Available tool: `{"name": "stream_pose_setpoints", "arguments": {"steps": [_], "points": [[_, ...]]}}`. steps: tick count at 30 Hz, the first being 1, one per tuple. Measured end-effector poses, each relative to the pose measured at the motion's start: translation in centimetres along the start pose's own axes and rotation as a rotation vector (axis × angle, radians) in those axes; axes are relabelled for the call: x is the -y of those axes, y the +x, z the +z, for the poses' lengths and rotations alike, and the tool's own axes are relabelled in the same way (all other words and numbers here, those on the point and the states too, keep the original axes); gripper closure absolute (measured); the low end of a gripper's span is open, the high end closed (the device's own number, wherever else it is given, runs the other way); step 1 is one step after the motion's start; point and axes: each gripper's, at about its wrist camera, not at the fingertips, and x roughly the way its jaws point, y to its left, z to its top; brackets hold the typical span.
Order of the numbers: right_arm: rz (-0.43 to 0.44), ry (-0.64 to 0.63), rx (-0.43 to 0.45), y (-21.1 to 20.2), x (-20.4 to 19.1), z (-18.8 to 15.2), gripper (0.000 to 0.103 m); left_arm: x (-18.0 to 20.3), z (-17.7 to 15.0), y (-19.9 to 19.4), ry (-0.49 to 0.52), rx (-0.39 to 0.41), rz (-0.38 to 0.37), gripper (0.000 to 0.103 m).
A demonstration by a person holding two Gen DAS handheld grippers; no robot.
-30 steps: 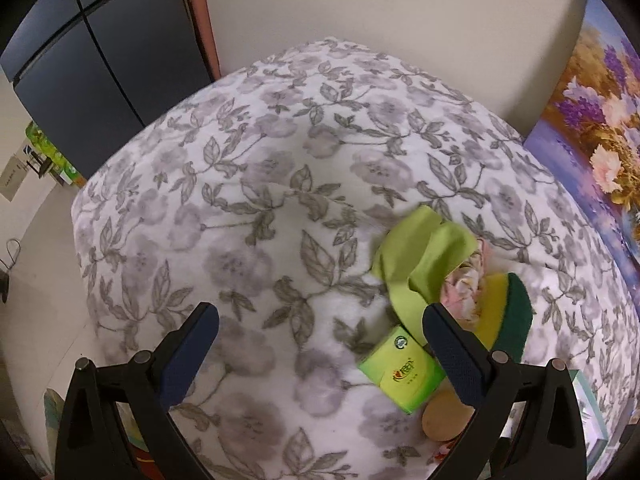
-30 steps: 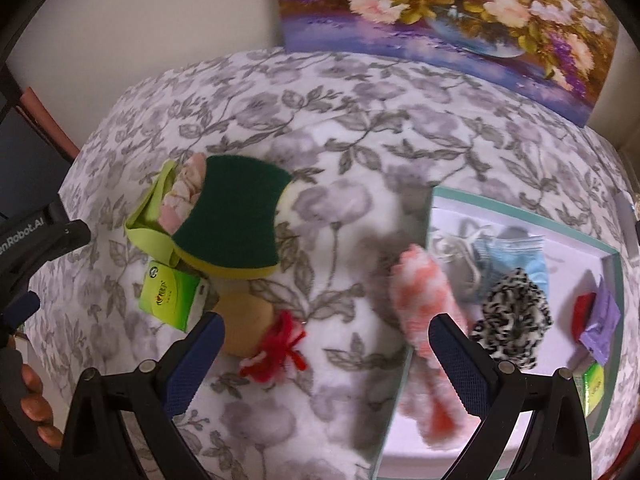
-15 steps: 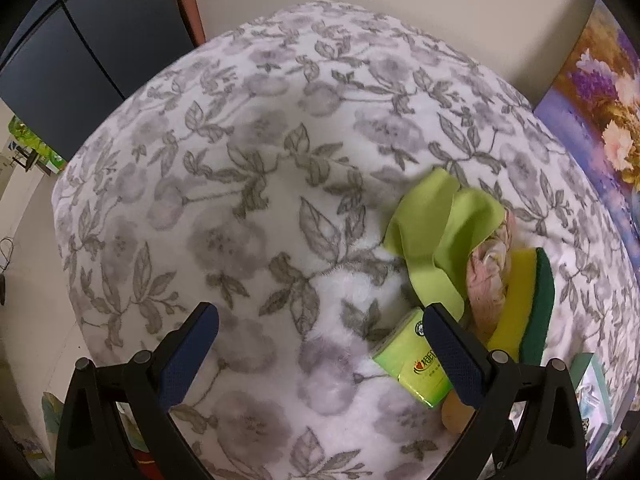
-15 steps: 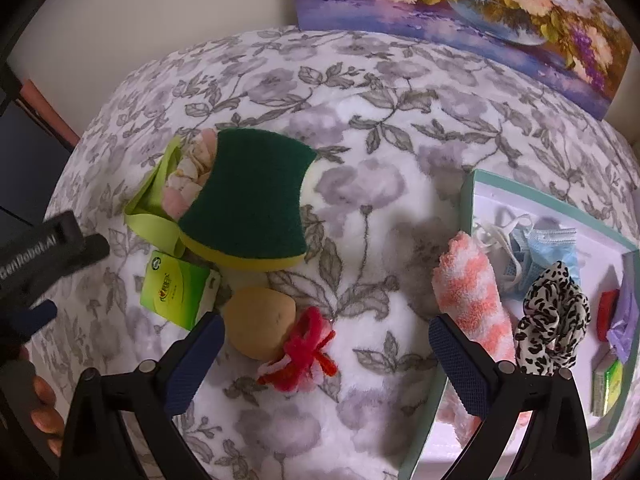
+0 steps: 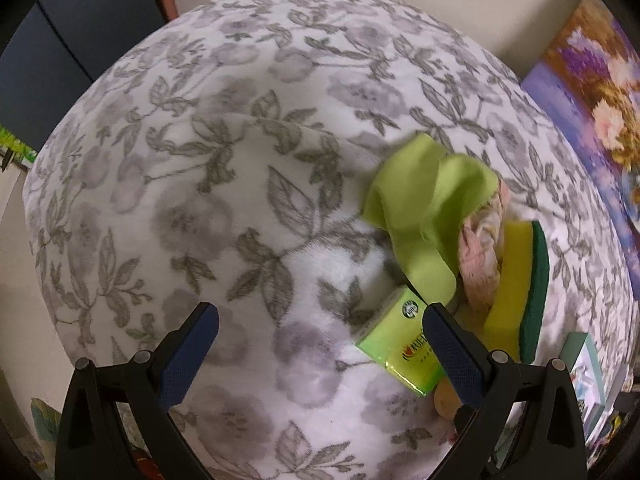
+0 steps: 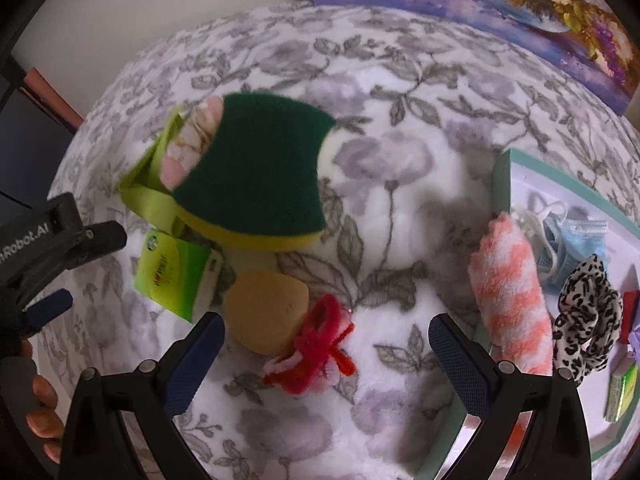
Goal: Organize soft objects
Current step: 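Grasp the green tissue pack with the left tool while the right tool grasps the red fluffy toy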
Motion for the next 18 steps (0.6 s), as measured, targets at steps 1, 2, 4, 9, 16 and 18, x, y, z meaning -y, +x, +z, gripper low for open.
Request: {"name": "stream_pose_setpoints", "arguments": {"steps": [1,2,4,9,16,18], "points": [[0.001,0.005,-0.008,0.2,0.1,0.0,0.000,0.2,-0.1,0.1,0.008,-0.006,-0.001,0.001],[0.009,0.016,-0.019,0.6,0.2,-0.1,0.000,0.4,-0.1,0.3,0.017,-0.014,-0.008,0.001],[0.019,0.029,-0.029,1.0,0.4,-0.2,0.000,0.8,-0.3,0.6,0.034,-0.030,-0.027,0.001],[0.024,0.028,-0.026,1.1,0.6,-0.3,0.014,1.8,-0.5,1.1,0.072,-0.056,-0.059,0.001],[0.045,0.010,-0.021,0.3,0.9,-0.8,0.031,3.5,-1.0,1.6,0.139,-0.086,-0.076,0.001],[0.051,0.003,-0.023,0.0,1.0,-1.0,0.036,3.9,-1.1,1.9,0.152,-0.094,-0.075,0.001]]}}
